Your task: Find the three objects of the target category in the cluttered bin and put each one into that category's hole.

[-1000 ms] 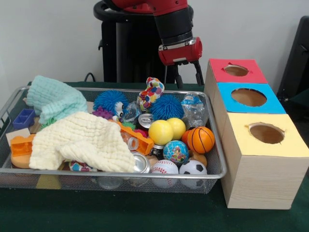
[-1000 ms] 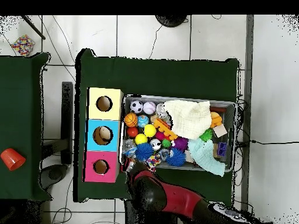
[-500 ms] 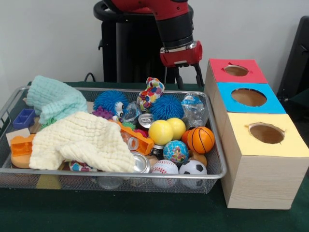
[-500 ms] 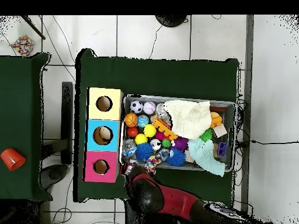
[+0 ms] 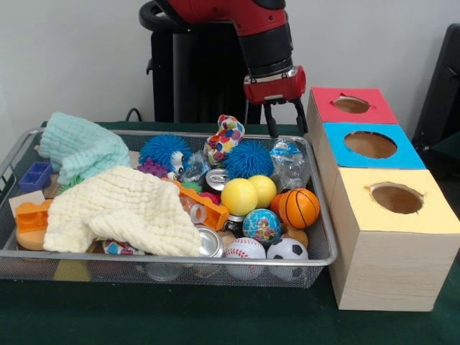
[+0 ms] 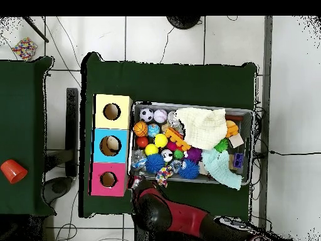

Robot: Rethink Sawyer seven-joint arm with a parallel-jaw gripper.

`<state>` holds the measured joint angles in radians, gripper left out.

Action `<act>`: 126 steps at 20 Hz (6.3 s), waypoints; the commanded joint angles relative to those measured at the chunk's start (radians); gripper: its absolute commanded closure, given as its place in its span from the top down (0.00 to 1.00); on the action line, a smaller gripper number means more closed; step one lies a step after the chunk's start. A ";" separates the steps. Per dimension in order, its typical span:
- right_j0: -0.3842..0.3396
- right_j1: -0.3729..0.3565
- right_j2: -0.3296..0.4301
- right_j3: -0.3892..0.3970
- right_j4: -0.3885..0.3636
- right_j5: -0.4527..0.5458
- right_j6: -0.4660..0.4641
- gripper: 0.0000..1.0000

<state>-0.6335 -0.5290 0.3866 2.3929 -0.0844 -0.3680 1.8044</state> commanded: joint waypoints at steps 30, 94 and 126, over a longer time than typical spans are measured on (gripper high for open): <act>0.069 0.074 -0.065 -0.152 0.050 -0.224 0.264 1.00; -0.106 -0.008 0.164 -0.061 -0.050 -0.102 0.348 0.00; -0.333 -0.023 0.512 0.015 -0.018 0.061 0.317 0.00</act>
<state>-0.9374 -0.5544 0.8039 2.4614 -0.1585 -0.3922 1.8833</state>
